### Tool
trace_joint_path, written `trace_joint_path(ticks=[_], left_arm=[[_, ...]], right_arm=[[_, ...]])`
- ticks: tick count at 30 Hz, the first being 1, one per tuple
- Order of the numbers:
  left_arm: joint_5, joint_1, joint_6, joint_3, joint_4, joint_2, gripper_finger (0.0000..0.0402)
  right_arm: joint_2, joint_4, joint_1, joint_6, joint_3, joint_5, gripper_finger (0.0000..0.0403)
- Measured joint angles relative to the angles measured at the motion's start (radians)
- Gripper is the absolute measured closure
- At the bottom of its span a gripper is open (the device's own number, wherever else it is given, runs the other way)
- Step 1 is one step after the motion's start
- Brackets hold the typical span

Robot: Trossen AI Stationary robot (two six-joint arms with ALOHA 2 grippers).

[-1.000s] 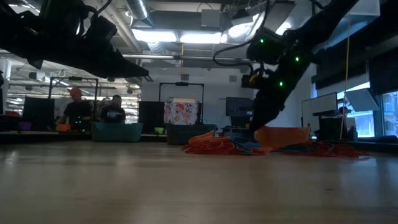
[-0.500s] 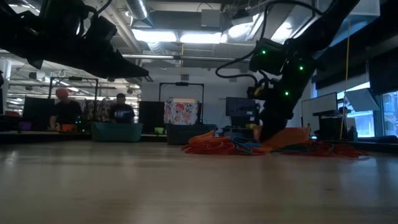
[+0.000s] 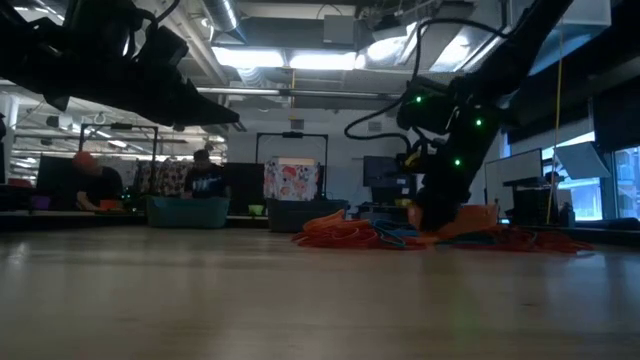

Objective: Sort rubber bands into baskets

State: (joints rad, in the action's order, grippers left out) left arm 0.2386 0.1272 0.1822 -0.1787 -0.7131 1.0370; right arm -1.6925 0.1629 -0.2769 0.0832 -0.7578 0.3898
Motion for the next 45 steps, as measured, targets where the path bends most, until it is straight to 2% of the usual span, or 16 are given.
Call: trace_joint_path(ticks=[8,31,39,45], left_arm=[[0.000,0.000,0.000,0.000,0.000,0.000,0.0396],[0.000,0.000,0.001,0.000,0.000,0.000,0.0396],[0.000,0.000,0.003,0.000,0.000,0.000,0.0396],[0.000,0.000,0.002,0.000,0.006,0.000,0.0396]], right_arm=[[-0.007,-0.057,-0.010,-0.031,0.002,0.012,0.0396],[0.003,-0.055,-0.011,-0.029,0.002,0.021,0.0399],[0.081,-0.052,-0.008,-0.028,0.002,0.019,0.0401],[0.178,0.015,0.016,-0.035,0.002,0.041,0.0401]])
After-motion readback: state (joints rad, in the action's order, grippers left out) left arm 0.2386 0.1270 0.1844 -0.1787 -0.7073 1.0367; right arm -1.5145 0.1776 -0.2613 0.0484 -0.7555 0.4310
